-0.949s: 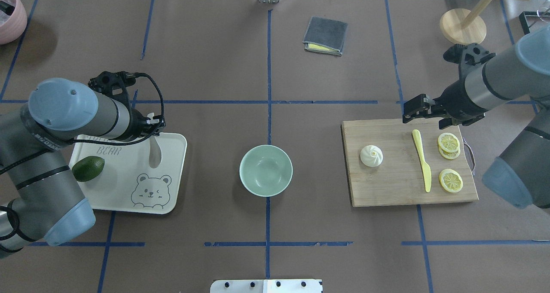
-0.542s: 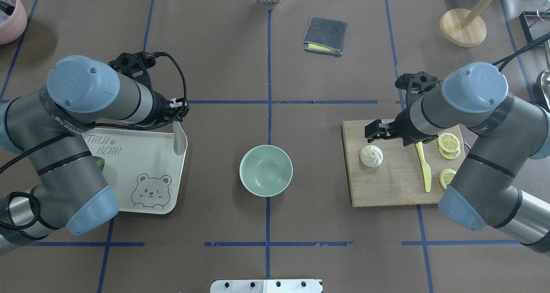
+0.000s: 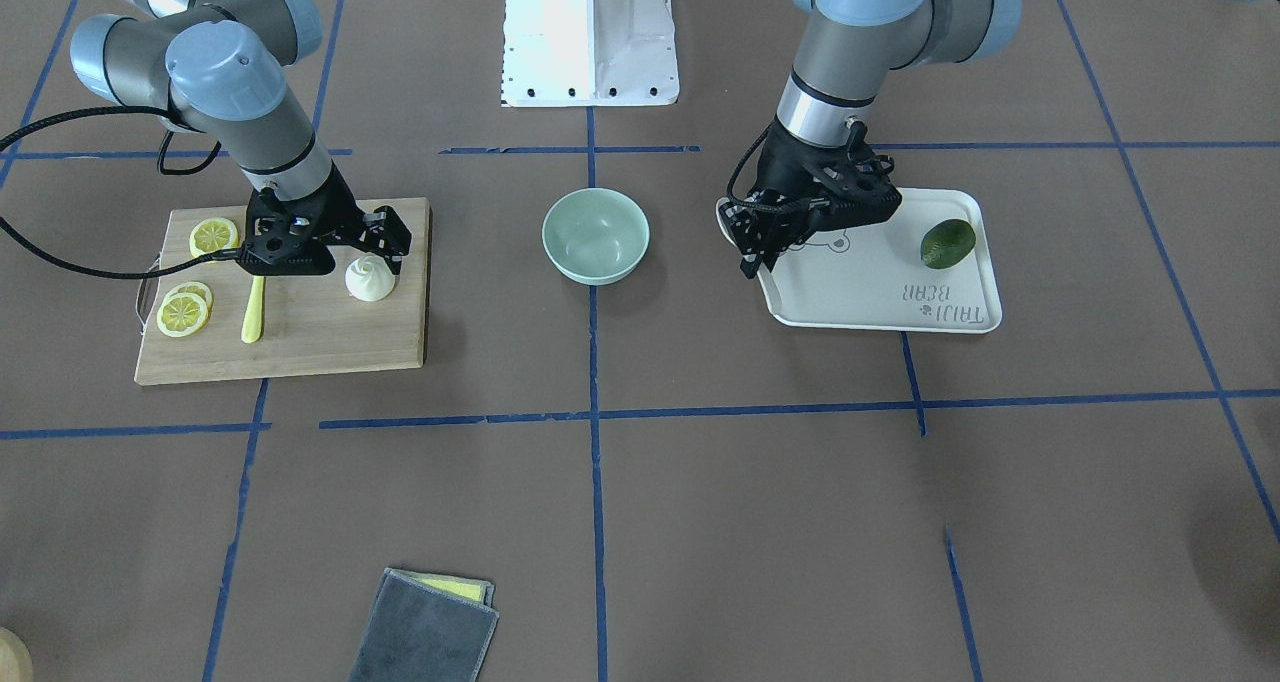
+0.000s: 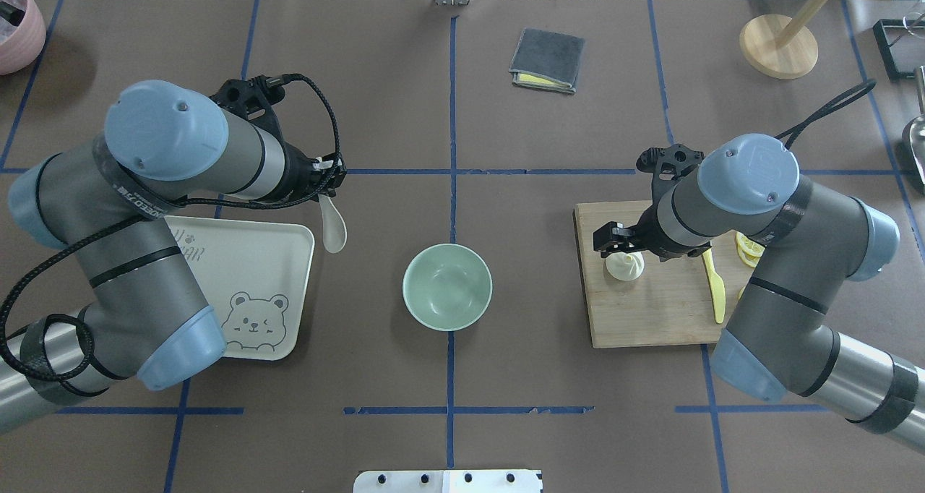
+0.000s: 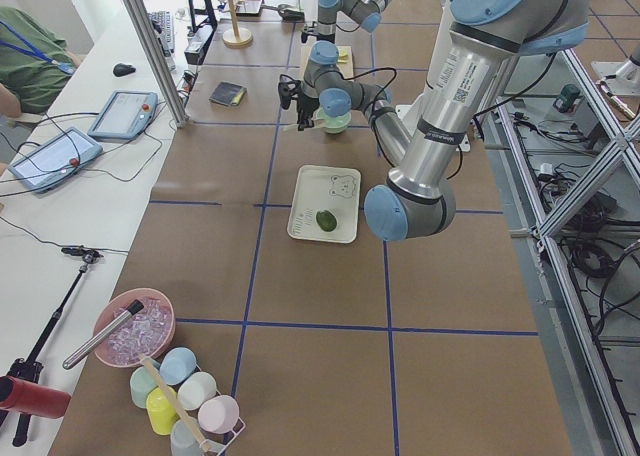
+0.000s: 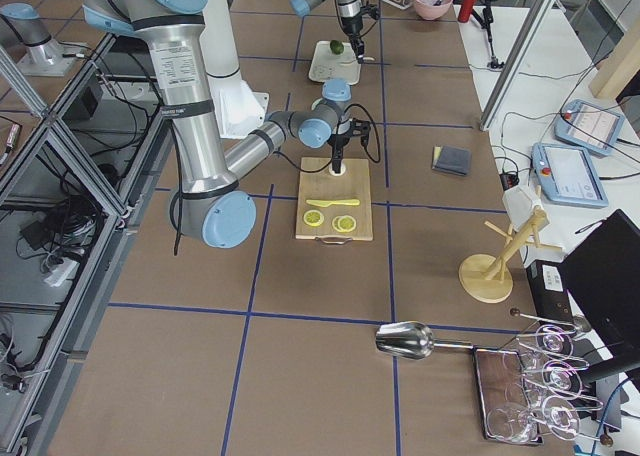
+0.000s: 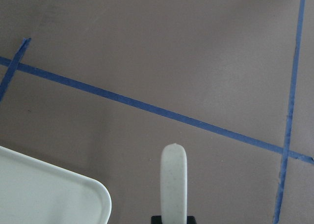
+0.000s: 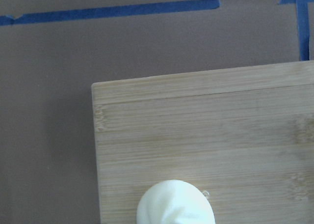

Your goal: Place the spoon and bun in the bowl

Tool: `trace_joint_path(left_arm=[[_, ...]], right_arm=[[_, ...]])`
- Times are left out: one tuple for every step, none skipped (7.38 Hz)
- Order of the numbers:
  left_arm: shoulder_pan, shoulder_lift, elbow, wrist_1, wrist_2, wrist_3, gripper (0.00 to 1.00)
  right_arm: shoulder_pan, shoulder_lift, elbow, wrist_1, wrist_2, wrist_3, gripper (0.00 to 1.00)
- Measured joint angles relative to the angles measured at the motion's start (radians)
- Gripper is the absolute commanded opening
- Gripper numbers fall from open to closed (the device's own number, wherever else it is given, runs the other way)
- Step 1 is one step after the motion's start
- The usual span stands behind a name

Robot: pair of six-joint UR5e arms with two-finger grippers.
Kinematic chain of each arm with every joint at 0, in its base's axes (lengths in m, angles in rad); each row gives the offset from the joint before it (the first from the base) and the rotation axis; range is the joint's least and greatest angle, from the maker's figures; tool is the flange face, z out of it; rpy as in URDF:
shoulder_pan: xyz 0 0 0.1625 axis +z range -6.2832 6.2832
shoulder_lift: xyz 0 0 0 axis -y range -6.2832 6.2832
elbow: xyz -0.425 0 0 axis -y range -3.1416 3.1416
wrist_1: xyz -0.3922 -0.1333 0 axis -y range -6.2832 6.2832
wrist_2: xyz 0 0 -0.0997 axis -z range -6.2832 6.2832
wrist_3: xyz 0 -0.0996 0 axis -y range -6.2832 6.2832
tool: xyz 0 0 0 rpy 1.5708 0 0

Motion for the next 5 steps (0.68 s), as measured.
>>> trace_joint_path(left_arm=[[0.012, -0.029, 0.020, -0.001, -0.001, -0.029, 0.00], [0.025, -0.056, 0.042, -0.003, -0.001, -0.053, 0.00], [0.037, -0.072, 0.054, -0.007, 0.000, -0.074, 0.00], [0.046, -0.085, 0.063, -0.011, 0.000, -0.096, 0.00], [0.055, -0.097, 0.070, -0.013, 0.001, -0.107, 0.00]], right_arm=[[-0.008, 0.001, -0.007, 0.000, -0.006, 0.000, 1.00], [-0.013, 0.001, -0.016, 0.000, -0.009, 0.000, 0.97], [-0.016, 0.002, -0.023, 0.000, -0.010, 0.000, 0.81], [-0.017, 0.002, -0.026, 0.000, -0.011, 0.001, 0.59], [-0.018, 0.003, -0.028, 0.000, -0.011, 0.001, 0.35]])
